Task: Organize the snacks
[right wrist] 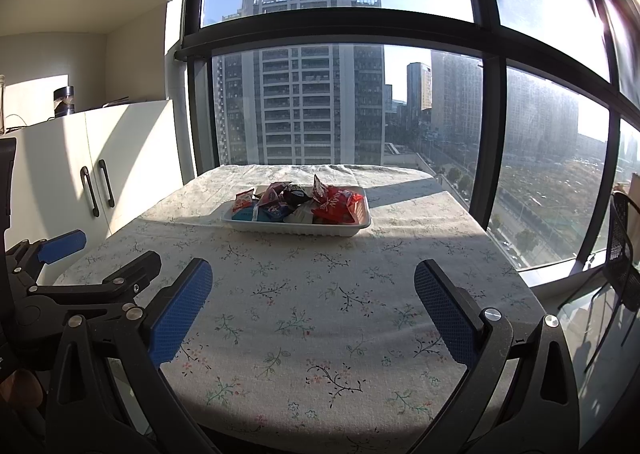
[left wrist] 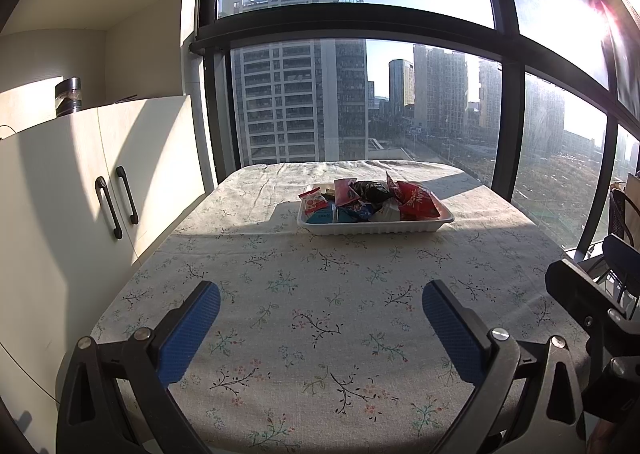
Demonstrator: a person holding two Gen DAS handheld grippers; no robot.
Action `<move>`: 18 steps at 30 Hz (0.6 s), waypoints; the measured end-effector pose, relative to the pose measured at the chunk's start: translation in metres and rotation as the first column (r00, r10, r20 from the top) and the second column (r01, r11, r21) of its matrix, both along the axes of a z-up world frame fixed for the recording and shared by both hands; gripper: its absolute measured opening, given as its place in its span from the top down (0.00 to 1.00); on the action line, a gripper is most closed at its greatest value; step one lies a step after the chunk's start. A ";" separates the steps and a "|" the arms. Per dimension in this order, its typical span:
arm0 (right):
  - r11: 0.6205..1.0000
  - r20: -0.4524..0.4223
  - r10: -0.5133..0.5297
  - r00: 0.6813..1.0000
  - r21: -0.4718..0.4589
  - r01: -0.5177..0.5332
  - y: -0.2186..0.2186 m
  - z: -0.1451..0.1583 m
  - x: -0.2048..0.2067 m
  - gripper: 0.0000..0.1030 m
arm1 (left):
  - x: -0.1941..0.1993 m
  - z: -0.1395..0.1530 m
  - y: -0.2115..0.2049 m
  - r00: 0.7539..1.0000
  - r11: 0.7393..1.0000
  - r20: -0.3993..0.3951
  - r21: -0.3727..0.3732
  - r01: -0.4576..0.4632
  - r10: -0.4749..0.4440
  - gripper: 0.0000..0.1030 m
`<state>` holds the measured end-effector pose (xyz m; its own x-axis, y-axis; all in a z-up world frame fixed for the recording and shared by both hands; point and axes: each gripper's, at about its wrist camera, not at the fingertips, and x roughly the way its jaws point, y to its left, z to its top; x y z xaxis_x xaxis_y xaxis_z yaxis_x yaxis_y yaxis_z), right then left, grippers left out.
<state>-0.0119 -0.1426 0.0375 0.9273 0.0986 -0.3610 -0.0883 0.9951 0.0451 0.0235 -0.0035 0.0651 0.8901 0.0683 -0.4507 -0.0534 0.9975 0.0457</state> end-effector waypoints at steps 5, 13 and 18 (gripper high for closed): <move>1.000 0.000 0.000 1.000 0.000 0.000 0.000 0.000 0.000 0.00 | 0.000 0.000 0.000 1.000 1.000 0.000 0.000 0.000 0.000 0.00; 1.000 -0.003 0.000 1.000 -0.001 0.000 0.001 0.000 0.000 0.01 | 0.001 -0.003 -0.001 1.000 1.000 -0.003 0.001 0.004 -0.004 0.00; 1.000 -0.004 0.001 1.000 -0.002 -0.001 0.002 -0.001 0.000 0.01 | 0.001 -0.002 -0.001 1.000 1.000 -0.003 0.001 0.004 -0.004 0.00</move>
<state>-0.0120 -0.1408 0.0361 0.9257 0.0990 -0.3651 -0.0893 0.9951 0.0435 0.0241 -0.0049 0.0627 0.8888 0.0656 -0.4535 -0.0498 0.9977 0.0467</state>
